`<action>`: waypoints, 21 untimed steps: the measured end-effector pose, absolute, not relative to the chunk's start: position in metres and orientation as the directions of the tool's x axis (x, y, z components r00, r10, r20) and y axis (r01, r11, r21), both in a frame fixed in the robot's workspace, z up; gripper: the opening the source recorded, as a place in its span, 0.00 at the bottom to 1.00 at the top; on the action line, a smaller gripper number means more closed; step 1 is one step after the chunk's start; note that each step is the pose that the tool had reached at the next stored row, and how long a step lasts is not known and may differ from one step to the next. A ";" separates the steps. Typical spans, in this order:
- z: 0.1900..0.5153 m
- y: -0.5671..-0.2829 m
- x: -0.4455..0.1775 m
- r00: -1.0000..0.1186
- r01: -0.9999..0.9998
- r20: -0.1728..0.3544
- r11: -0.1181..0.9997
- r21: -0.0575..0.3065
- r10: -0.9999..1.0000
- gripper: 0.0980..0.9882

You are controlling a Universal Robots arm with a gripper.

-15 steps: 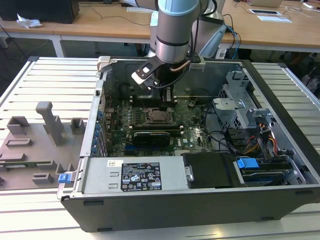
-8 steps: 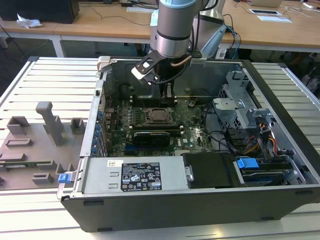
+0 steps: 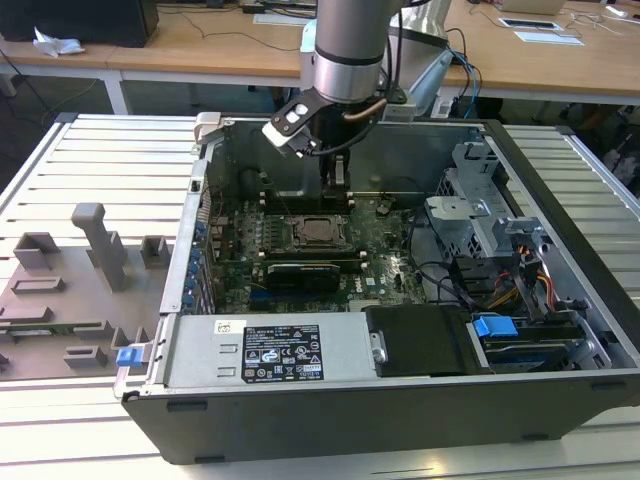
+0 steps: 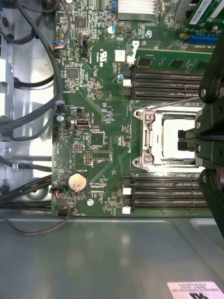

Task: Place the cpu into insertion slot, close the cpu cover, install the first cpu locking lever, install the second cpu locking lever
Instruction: 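Close the cpu cover, then install the first cpu locking lever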

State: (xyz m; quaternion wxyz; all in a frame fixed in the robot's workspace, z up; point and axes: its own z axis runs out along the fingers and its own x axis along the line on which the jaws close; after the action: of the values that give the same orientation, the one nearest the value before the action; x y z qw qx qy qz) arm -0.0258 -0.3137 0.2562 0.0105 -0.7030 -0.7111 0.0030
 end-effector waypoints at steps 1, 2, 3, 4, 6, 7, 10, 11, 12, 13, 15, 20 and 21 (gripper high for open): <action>0.258 -0.314 -0.026 -0.011 1.000 0.011 0.011 -0.019 1.000 0.01; 0.260 -0.314 -0.026 -0.011 1.000 0.011 0.011 -0.019 1.000 0.01; 0.262 -0.314 -0.026 -0.011 1.000 0.011 0.011 -0.019 1.000 0.01; 0.265 -0.314 -0.026 -0.011 1.000 0.011 0.011 -0.019 1.000 0.01; 0.265 -0.314 -0.026 -0.011 1.000 0.011 0.011 -0.019 1.000 0.01; 0.265 -0.314 -0.026 -0.011 1.000 0.011 0.011 -0.019 1.000 0.01; 0.265 -0.314 -0.026 -0.011 1.000 0.011 0.011 -0.019 1.000 0.01; 0.265 -0.314 -0.026 -0.011 1.000 0.011 0.011 -0.019 1.000 0.01; 0.265 -0.314 -0.026 -0.011 1.000 0.011 0.012 -0.019 1.000 0.01; 0.265 -0.314 -0.026 -0.011 1.000 0.011 0.011 -0.019 1.000 0.01; 0.265 -0.314 -0.026 -0.011 1.000 0.011 0.011 -0.019 1.000 0.01; 0.265 -0.314 -0.026 -0.024 1.000 0.011 0.024 -0.019 1.000 0.01; 0.265 -0.314 -0.026 -0.044 0.999 0.011 0.045 -0.019 0.999 0.01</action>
State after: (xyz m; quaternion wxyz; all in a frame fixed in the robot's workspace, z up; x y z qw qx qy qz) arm -0.0258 -0.3138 0.2655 0.0105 -0.6912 -0.7226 0.0032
